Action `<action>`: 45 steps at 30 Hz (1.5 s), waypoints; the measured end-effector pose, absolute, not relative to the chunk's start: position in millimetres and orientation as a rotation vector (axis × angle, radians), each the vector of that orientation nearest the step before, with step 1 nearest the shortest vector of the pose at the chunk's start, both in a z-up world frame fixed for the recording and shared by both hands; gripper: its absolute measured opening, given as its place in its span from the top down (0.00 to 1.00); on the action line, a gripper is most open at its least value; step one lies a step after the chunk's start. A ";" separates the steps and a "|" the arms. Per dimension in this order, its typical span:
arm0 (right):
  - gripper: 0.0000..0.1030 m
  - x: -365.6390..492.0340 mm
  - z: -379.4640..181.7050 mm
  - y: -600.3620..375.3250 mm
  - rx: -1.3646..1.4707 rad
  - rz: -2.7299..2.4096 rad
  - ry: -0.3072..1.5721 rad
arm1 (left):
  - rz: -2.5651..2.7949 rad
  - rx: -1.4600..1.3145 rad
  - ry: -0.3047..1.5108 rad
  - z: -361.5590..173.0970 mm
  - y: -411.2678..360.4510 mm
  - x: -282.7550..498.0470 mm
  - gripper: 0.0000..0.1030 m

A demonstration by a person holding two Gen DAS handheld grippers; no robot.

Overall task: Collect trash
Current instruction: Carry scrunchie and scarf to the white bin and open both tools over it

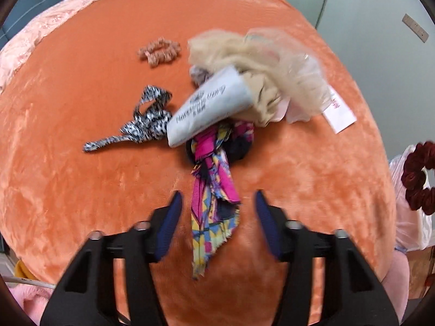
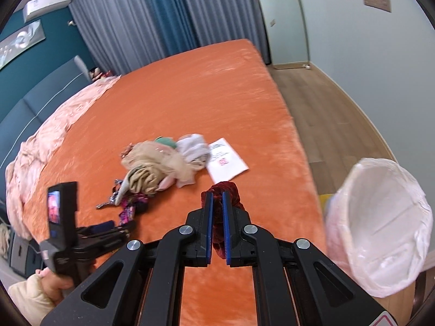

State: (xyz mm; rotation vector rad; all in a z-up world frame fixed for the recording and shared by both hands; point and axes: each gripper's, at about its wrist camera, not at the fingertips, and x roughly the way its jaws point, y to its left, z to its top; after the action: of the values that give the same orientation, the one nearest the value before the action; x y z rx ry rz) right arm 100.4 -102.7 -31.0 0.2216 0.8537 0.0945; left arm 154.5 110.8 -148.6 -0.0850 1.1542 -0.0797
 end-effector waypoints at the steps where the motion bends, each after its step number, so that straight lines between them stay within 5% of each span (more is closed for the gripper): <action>1: 0.94 101.5 -31.3 -99.8 0.219 0.099 0.858 | -0.089 -0.097 1.173 -152.6 112.2 156.0 0.74; 3: 0.94 103.3 -33.0 -94.0 0.213 0.107 0.866 | -0.101 -0.123 1.195 -157.4 113.2 156.8 0.95; 6: 0.94 101.6 -32.2 -91.9 0.208 0.109 0.868 | -0.110 -0.106 1.155 -149.7 113.0 152.1 0.97; 24: 0.94 51.7 13.5 -214.8 0.301 -0.132 0.719 | -0.560 0.029 0.839 19.1 -53.4 98.2 0.97; 39: 0.93 1.4 -8.8 -325.4 0.402 -0.364 0.706 | -0.862 0.212 0.829 13.6 -222.8 70.4 0.97; 43: 0.75 -6.0 -12.9 -333.9 0.421 -0.413 0.705 | -0.877 0.248 0.849 4.6 -238.1 66.7 0.85; 45: 0.60 -9.5 -12.2 -335.5 0.418 -0.431 0.690 | -0.841 0.244 0.846 4.4 -236.5 65.0 0.55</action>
State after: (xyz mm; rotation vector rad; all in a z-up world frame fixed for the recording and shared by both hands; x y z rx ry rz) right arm -9.5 -335.5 -12.2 0.4182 0.6896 -0.4306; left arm 65.0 -236.5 4.4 0.2436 0.8462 -0.8408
